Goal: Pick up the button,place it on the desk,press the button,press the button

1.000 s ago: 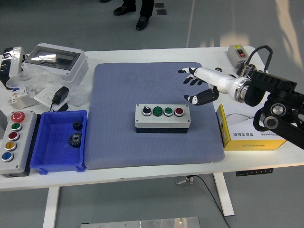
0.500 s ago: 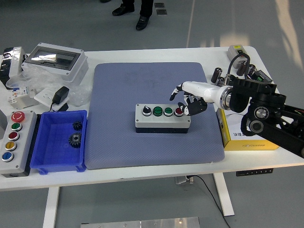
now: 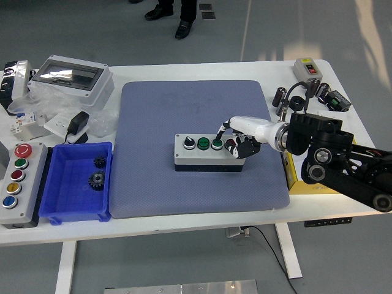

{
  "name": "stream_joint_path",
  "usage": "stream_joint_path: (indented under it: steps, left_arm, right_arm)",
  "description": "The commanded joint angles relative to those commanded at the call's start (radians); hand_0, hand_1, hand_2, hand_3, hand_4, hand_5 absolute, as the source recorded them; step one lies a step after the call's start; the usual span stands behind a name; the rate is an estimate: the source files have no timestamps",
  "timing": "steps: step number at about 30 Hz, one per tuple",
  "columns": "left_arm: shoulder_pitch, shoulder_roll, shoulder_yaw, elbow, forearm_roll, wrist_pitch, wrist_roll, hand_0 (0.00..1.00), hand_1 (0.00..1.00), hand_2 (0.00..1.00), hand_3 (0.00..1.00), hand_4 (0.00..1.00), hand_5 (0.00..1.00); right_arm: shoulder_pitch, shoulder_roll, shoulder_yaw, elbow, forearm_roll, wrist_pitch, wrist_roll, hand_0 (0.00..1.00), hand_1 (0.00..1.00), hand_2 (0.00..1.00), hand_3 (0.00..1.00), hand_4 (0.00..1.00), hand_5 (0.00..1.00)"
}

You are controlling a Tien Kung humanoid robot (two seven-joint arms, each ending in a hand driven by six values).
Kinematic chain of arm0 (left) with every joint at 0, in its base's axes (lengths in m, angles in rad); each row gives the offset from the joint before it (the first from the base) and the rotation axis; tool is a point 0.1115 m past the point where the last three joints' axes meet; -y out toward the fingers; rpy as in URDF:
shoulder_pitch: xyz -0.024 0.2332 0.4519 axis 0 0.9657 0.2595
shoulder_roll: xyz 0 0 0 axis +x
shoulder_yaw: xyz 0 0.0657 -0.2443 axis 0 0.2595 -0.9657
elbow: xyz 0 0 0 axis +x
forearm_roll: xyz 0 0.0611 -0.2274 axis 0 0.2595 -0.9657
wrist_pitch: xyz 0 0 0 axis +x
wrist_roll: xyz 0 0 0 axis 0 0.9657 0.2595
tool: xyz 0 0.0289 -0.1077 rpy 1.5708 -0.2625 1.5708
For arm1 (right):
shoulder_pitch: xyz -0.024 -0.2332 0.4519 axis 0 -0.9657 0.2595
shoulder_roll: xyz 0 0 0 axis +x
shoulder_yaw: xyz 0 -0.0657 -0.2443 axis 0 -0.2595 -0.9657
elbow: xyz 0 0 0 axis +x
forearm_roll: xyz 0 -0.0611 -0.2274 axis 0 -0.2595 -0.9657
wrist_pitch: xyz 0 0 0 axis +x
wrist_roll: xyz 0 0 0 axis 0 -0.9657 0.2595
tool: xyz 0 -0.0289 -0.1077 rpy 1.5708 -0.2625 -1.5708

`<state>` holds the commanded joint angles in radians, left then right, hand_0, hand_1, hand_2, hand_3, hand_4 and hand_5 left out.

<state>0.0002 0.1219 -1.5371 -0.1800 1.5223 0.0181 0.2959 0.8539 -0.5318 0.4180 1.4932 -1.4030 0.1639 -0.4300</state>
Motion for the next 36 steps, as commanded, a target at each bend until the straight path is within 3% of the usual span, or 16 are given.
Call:
stream_joint_path:
  steps: [15, 26, 36]
  left_arm:
    - [-0.002, 0.001, -0.002, 0.0, -0.001, -0.003, -0.014, 0.619, 0.572, 0.551, 0.6, 0.537, 0.246]
    - [0.001, -0.001, 0.002, 0.0, -0.007, -0.002, -0.018, 0.618, 0.572, 0.552, 0.6, 0.538, 0.245]
    - [0.007, -0.002, -0.001, 0.0, -0.001, -0.003, -0.015, 0.618, 0.572, 0.552, 0.601, 0.538, 0.244]
  right_arm:
    - [-0.005, 0.012, -0.026, -0.043, -0.006, -0.036, 0.015, 0.002, 0.056, 0.174, 0.713, 0.257, 0.02]
    - [-0.007, 0.008, -0.035, -0.038, -0.009, -0.053, 0.03, 0.002, 0.051, 0.174, 0.712, 0.247, 0.014]
    - [-0.043, -0.044, 0.136, 0.024, 0.037, 0.051, 0.051, 0.002, 0.051, 0.173, 0.711, 0.242, 0.01]
